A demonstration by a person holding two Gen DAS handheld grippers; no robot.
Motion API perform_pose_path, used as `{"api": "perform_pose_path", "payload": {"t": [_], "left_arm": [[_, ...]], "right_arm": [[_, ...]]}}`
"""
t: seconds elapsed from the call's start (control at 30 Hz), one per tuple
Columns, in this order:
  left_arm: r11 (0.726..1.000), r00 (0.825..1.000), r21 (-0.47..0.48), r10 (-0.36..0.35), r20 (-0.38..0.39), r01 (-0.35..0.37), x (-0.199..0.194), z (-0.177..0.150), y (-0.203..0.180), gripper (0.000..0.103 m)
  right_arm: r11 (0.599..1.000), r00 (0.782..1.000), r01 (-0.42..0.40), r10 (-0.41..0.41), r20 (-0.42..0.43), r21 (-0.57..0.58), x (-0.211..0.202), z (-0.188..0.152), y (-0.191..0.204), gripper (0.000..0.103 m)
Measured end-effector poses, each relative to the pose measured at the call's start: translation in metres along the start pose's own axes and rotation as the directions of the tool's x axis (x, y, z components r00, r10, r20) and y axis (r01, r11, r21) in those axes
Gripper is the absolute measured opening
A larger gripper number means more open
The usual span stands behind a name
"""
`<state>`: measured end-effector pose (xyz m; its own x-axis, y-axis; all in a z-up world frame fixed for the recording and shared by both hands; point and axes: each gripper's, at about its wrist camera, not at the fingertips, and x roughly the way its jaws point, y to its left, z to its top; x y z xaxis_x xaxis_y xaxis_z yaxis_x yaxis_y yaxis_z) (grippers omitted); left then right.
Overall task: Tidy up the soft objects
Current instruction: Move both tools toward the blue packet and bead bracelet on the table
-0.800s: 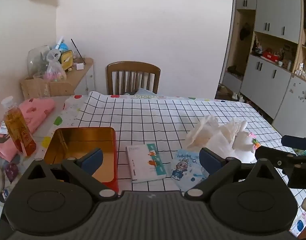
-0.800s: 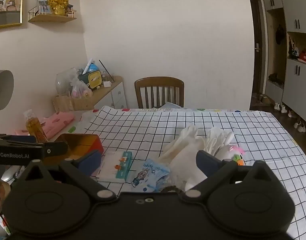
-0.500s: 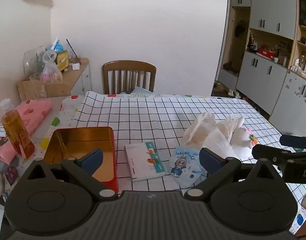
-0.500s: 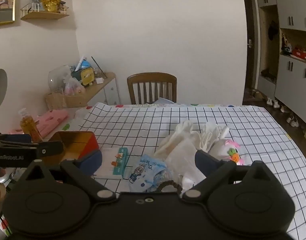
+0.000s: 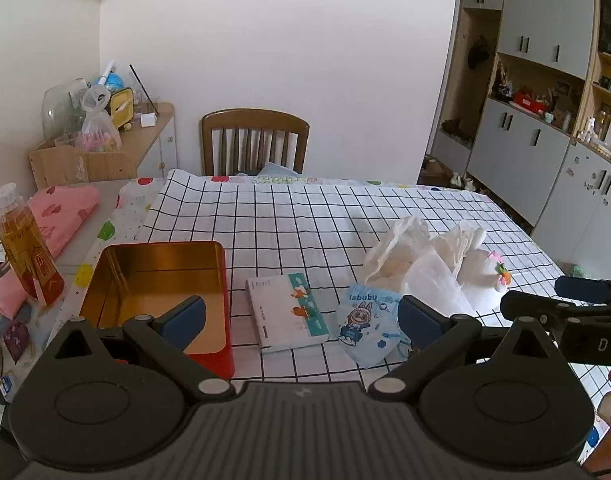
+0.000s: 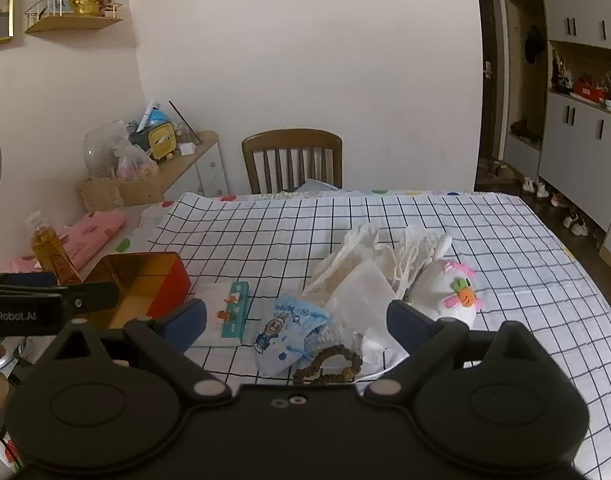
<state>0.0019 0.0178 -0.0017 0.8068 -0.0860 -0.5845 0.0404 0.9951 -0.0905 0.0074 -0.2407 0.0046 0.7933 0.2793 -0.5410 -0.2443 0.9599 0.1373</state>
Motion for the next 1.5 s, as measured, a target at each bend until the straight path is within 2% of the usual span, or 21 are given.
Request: {"api": "perform_pose_path", "payload": {"t": [0.93, 1.2, 1.5], "left_arm": [[0.998, 0.998, 0.017, -0.067, 0.016, 0.067, 0.002, 0.001, 0.007, 0.103], [0.996, 0.997, 0.035, -0.077, 0.024, 0.077, 0.007, 0.003, -0.005, 0.103], [0.996, 0.996, 0.024, -0.081, 0.028, 0.080, 0.007, 0.003, -0.013, 0.103]], "right_arm": [[0.999, 1.000, 0.017, -0.018, 0.016, 0.047, -0.007, 0.000, 0.003, 0.090], [0.999, 0.998, 0.042, -0.043, 0.046, 0.023, -0.011, -0.002, -0.002, 0.087], [1.000, 0.999, 0.025, -0.025, 0.038, 0.001, -0.006, 0.000, -0.008, 0.085]]}}
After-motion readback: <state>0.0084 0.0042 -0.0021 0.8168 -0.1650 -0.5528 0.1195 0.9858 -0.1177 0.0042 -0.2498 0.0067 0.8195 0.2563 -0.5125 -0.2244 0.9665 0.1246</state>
